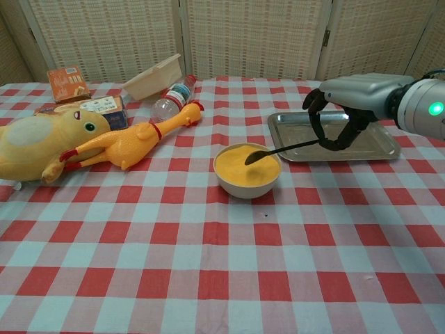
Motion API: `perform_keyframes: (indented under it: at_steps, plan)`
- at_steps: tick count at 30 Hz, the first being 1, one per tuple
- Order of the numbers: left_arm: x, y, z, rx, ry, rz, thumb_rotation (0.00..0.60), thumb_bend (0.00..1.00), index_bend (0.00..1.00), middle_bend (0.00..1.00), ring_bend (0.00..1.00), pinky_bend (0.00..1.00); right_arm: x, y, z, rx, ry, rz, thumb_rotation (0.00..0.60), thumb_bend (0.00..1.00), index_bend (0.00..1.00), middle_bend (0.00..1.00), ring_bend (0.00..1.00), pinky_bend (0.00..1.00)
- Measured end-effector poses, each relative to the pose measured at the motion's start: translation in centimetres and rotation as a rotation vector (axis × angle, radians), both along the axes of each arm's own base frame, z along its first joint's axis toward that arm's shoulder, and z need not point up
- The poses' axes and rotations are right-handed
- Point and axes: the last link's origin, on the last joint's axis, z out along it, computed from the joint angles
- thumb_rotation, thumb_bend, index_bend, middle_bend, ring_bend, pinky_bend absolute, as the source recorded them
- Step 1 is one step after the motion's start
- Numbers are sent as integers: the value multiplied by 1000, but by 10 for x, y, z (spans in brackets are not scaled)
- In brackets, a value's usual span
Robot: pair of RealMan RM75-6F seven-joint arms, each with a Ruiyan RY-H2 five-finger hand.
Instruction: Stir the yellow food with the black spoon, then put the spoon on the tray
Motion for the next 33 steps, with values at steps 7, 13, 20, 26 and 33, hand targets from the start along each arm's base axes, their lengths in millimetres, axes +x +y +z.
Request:
perform_keyframes:
  at_steps: [7, 13, 20, 26, 33]
  plan:
    - [0, 0, -1, -7, 0, -1, 600, 480, 0, 0, 0, 178, -3, 0, -8, 23, 25, -3, 600, 814, 864, 134, 0, 0]
    - [-1, 1, 0, -8, -1, 4, 600, 479, 0, 0, 0, 178, 1, -5, -16, -5, 48, 12, 600, 814, 864, 134, 0, 0]
    - [-3, 3, 1, -11, -6, 13, 600, 479, 0, 0, 0, 179, 6, -17, -30, -71, 69, -5, 600, 814, 864, 134, 0, 0]
    - [-4, 4, 1, -12, -5, 16, 600, 479, 0, 0, 0, 178, 9, -20, -34, -94, 40, 1, 600, 814, 866, 135, 0, 0]
    - [-3, 3, -1, -17, 3, 14, 600, 480, 0, 0, 0, 180, 4, -11, -16, -87, -16, 17, 600, 814, 868, 135, 0, 0]
